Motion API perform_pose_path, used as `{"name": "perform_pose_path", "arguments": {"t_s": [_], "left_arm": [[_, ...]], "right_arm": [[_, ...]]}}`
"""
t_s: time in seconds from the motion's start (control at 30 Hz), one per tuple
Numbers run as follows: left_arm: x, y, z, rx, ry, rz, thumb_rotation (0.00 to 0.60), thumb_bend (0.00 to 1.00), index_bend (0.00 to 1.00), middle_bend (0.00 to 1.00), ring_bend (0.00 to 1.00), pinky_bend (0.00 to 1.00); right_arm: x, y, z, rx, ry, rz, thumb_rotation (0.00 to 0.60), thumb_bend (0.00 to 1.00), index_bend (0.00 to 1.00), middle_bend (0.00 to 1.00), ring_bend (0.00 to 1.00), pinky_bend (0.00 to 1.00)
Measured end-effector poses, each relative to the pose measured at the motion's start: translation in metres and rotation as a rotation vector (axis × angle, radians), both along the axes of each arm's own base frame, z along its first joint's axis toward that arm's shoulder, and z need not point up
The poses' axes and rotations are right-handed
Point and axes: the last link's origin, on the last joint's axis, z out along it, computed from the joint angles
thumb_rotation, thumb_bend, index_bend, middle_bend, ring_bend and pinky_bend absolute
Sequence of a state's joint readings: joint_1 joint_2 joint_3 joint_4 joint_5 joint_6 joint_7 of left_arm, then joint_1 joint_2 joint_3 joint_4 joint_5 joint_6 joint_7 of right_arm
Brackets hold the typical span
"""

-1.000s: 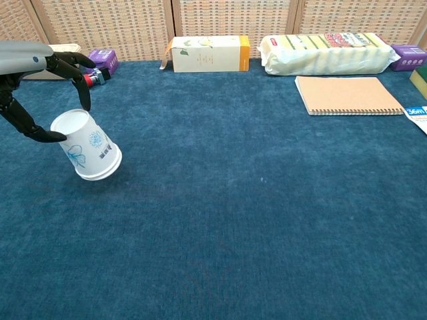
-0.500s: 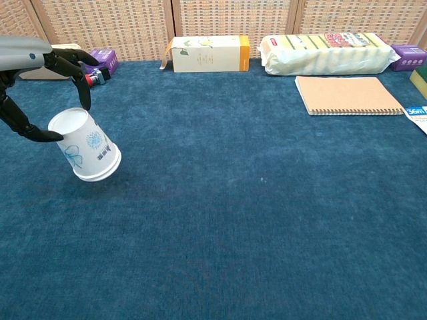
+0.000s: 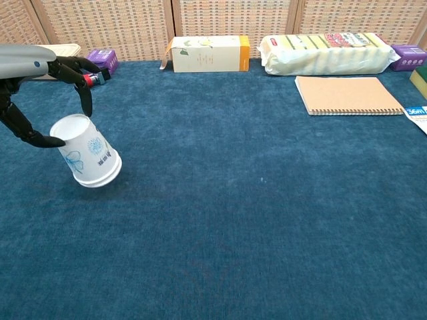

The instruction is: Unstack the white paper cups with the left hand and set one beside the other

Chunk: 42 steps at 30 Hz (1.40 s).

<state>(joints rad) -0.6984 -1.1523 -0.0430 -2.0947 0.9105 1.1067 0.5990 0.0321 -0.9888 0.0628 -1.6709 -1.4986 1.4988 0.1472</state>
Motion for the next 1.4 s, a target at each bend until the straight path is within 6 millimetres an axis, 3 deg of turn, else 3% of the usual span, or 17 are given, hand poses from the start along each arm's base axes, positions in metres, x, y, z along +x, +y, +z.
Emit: {"name": "perform_pose_path", "arguments": {"t_s": [0.53,0.8,1.0,1.13,1.4], "left_arm": [[-0.004,0.005,0.012,0.027,-0.042,0.024,0.6,0.26,0.4,0.0,0.0,0.0],[-0.01,0.003,0.051,0.081,-0.118,0.037,0.6,0.25,0.4,0.0,0.0,0.0],[-0.032,0.003,0.077,0.116,-0.105,0.062,0.6,0.26,0.4,0.0,0.0,0.0],[-0.052,0.007,0.074,0.103,-0.073,0.095,0.6,0.25,0.4,0.0,0.0,0.0],[-0.08,0.017,0.04,0.042,-0.052,0.145,0.6,0.26,0.4,0.0,0.0,0.0]], "right_arm": [[0.0,0.0,0.0,0.001,0.001,-0.004,0.6,0.0,0.04,0.0,0.0,0.0],[0.001,0.0,-0.001,0.003,0.001,-0.003,0.6,0.0,0.04,0.0,0.0,0.0],[0.002,0.001,-0.003,0.009,0.006,-0.002,0.6,0.0,0.04,0.0,0.0,0.0],[0.002,0.001,-0.004,0.015,0.013,-0.002,0.6,0.0,0.04,0.0,0.0,0.0],[0.0,0.001,-0.004,0.015,0.016,-0.014,0.6,0.0,0.04,0.0,0.0,0.0]]}}
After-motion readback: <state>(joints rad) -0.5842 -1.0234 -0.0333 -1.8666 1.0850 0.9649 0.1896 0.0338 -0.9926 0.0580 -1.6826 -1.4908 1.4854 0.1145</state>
